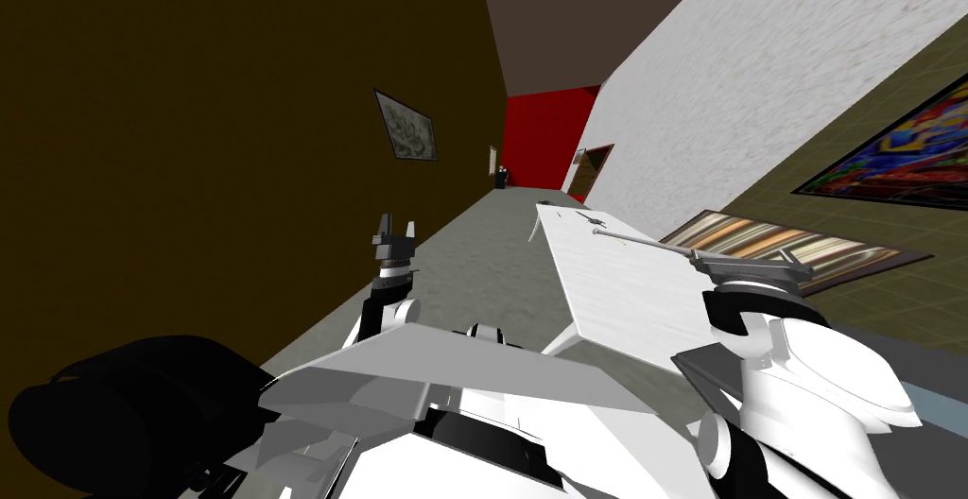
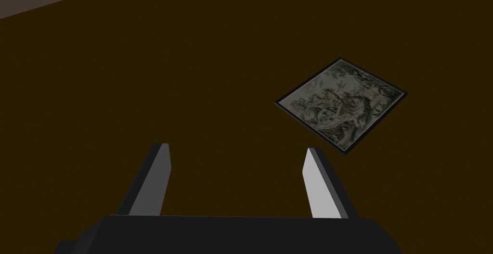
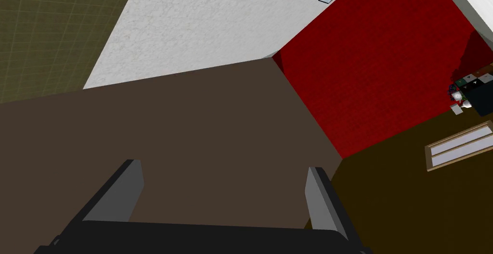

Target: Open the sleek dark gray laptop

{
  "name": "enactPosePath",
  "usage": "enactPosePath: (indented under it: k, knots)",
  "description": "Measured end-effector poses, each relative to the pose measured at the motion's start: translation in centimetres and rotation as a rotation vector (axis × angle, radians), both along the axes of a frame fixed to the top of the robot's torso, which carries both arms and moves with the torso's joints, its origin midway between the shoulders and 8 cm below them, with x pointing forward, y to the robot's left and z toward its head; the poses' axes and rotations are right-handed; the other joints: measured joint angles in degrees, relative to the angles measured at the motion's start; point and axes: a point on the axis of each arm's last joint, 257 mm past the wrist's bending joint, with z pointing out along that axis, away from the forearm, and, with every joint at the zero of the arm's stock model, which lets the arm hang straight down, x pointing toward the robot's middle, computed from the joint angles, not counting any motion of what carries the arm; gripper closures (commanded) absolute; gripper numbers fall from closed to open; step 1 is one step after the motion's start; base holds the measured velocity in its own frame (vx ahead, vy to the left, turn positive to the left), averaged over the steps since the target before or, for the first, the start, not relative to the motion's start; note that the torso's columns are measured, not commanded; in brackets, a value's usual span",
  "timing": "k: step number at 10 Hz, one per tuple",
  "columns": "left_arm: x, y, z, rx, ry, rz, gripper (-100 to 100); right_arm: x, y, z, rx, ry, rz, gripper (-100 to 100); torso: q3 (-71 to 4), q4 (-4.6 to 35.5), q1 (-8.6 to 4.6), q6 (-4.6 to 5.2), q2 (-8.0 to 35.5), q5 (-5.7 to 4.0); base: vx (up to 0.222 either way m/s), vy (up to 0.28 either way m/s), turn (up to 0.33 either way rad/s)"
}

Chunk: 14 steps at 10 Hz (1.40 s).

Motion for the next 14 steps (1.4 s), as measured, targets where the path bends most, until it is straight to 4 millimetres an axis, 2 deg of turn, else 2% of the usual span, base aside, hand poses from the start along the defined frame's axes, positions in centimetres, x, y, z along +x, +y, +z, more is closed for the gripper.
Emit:
enactPosePath:
  k: [2,4,6,11,13,14]
  knots:
    - [0.0,0.0,0.0,0.0,0.0,0.0,0,2.0,2.3,-0.6,-0.041,0.035,0.066,-100,0.06,0.03,-0.07,0.01,0.09,-0.03,-0.142,-0.09,0.04]
    - [0.0,0.0,0.0,0.0,0.0,0.0,0,3.0,3.9,-1.0,-0.065,0.059,0.105,-100,-0.1,-0.05,0.09,0.0,-0.17,0.03,-0.107,-0.062,0.033]
    - [0.0,0.0,0.0,0.0,0.0,0.0,0,4.7,6.7,-1.6,-0.104,0.097,0.173,-100,0.05,0.03,-0.02,0.01,0.09,0.0,-0.164,-0.084,0.055]
    - [0.0,0.0,0.0,0.0,0.0,0.0,0,7.1,12.5,-3.5,-0.175,0.17,0.321,-100,-0.07,-0.03,0.09,0.0,-0.11,0.03,-0.112,-0.06,0.029]
    - [0.0,0.0,0.0,0.0,0.0,0.0,0,7.3,12.2,-3.1,-0.179,0.174,0.324,-100,-0.24,-0.1,0.13,-0.02,-0.41,0.05,0.041,0.001,0.015]
    - [0.0,0.0,0.0,0.0,0.0,0.0,0,7.3,12.1,-3.0,-0.177,0.173,0.324,100,-0.16,-0.08,0.06,0.0,-0.24,0.01,0.0,0.0,0.0]
